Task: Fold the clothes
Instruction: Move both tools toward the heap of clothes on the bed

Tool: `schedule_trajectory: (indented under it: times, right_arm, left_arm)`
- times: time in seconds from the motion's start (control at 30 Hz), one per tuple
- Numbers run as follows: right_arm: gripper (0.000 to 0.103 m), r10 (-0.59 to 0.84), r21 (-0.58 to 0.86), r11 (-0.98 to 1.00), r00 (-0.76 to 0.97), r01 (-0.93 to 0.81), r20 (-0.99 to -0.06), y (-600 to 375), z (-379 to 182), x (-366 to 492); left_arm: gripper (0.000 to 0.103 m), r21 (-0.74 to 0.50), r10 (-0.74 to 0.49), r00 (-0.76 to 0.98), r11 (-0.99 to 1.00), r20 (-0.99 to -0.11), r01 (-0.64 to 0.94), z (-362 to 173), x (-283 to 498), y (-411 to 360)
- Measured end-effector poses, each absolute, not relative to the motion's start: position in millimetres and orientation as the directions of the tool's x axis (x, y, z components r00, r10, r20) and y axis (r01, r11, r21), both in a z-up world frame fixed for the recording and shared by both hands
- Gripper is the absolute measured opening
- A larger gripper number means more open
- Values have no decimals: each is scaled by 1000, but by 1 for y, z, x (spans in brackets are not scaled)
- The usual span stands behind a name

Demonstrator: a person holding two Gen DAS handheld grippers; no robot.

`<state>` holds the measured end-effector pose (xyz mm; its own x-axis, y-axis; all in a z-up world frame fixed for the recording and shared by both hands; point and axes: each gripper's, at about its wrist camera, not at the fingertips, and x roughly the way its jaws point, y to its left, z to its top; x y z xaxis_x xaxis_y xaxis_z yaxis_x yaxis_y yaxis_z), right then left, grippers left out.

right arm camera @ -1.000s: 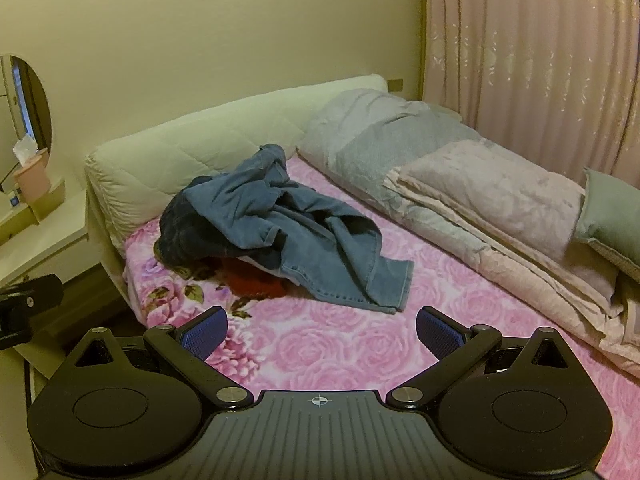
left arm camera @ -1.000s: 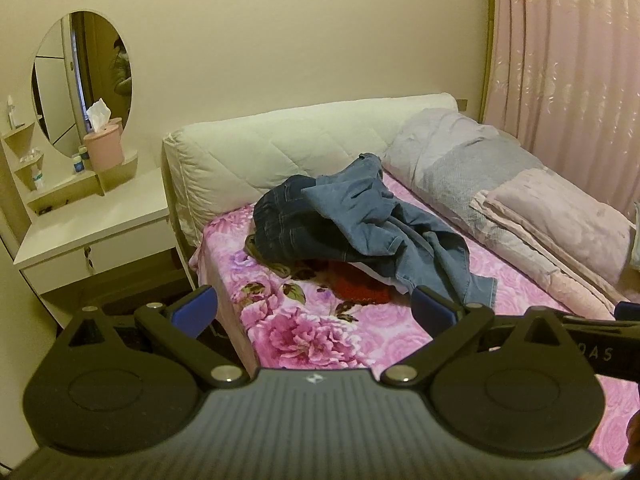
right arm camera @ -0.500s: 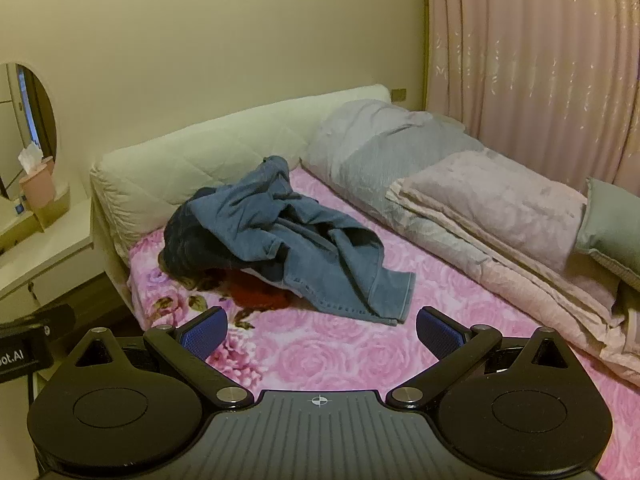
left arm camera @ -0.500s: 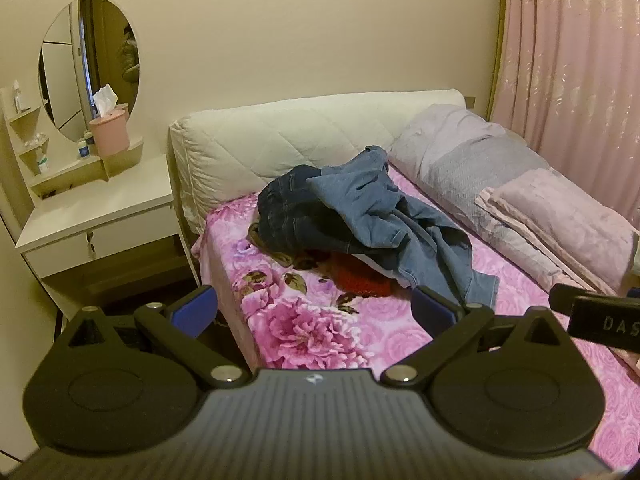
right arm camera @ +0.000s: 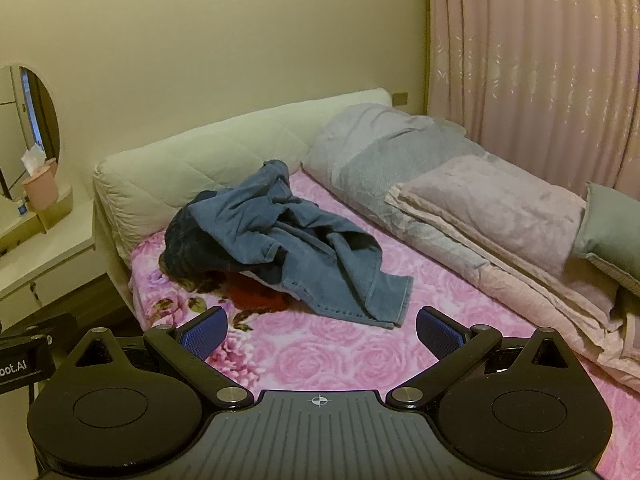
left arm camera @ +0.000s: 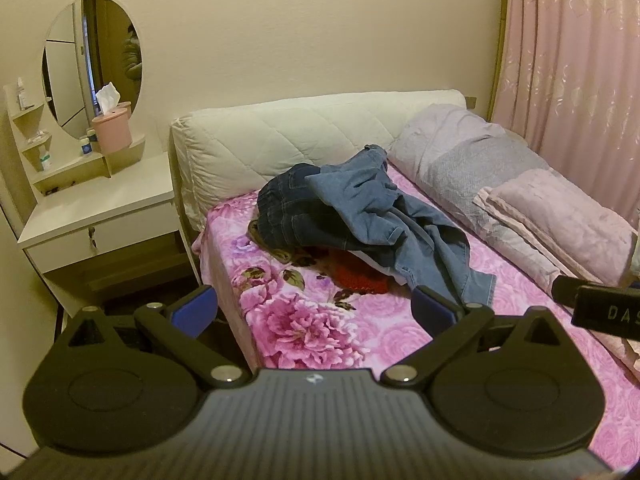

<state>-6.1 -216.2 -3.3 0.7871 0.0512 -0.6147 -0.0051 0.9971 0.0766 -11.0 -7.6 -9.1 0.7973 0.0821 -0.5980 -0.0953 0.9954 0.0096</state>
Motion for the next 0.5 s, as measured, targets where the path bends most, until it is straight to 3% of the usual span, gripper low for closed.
schedule_trajectory:
  times: [0.5]
  right_arm:
    - [103, 93, 96, 994, 784, -43, -613, -227, -6, -9]
  left_arm:
    - [102, 30, 116, 787, 992, -606, -122, -12, -20, -17]
